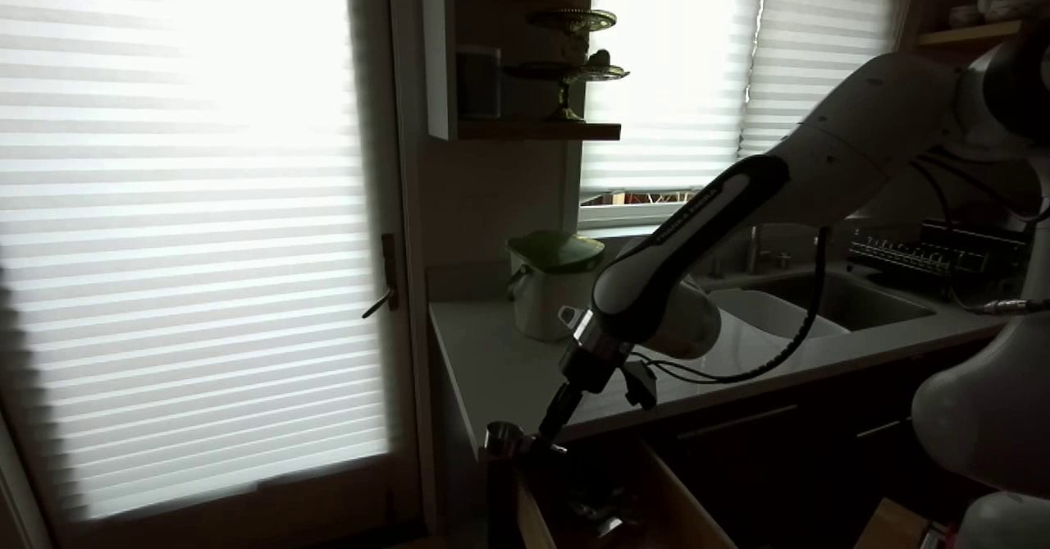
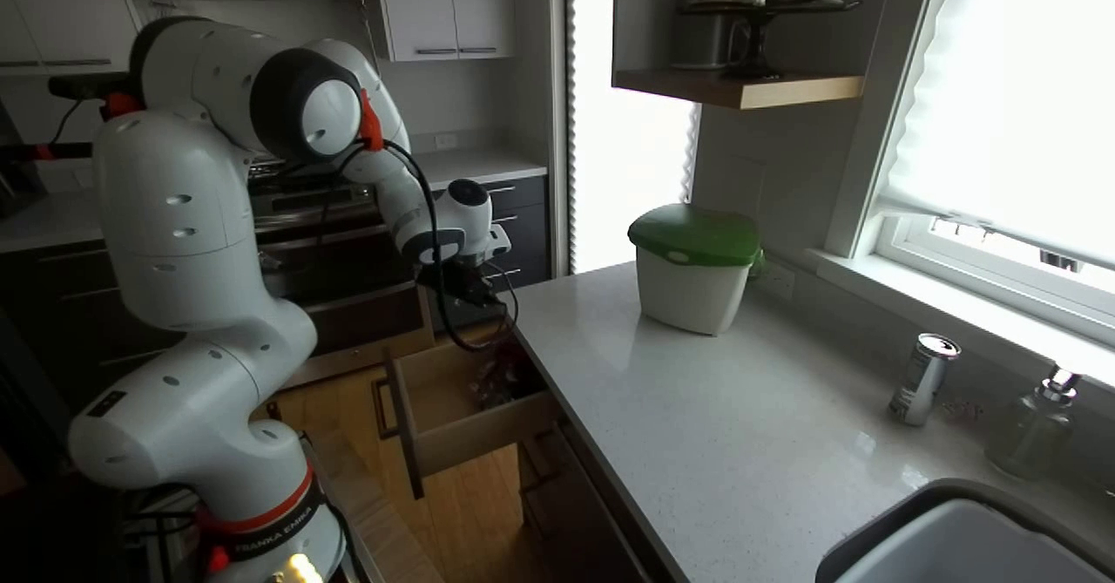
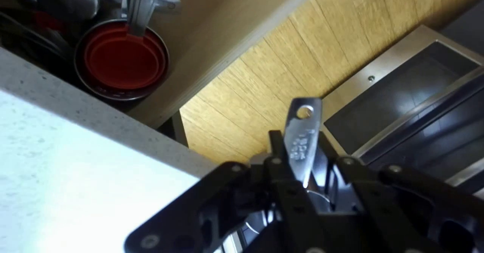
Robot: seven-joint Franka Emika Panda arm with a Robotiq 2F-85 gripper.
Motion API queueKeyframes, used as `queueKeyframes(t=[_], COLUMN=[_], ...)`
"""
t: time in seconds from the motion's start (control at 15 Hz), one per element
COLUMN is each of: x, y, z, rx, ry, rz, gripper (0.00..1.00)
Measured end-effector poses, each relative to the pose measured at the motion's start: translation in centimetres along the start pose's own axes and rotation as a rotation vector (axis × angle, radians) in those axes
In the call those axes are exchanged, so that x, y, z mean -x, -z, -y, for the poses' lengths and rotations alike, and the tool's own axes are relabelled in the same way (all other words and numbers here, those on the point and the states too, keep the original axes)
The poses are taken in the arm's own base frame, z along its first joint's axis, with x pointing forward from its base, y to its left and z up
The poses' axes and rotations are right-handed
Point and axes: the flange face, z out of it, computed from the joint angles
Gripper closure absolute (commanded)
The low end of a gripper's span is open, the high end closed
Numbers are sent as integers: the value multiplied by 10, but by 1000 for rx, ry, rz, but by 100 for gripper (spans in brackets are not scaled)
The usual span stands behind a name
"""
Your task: Remove a measuring cup from the drawer
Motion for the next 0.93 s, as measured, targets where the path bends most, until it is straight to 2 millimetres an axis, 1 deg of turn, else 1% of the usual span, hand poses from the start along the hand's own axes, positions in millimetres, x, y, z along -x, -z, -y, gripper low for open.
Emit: queueKeyframes(t=[0.2, 0.47, 0.67, 0.93], x=[-13, -25, -29, -27], y=[21, 48, 64, 81], z=[-15, -38, -56, -76], rx=[25, 122, 210, 330], ry=[-130, -273, -365, -479], rz=[-71, -160, -209, -242], gripper=[94, 94, 94, 94])
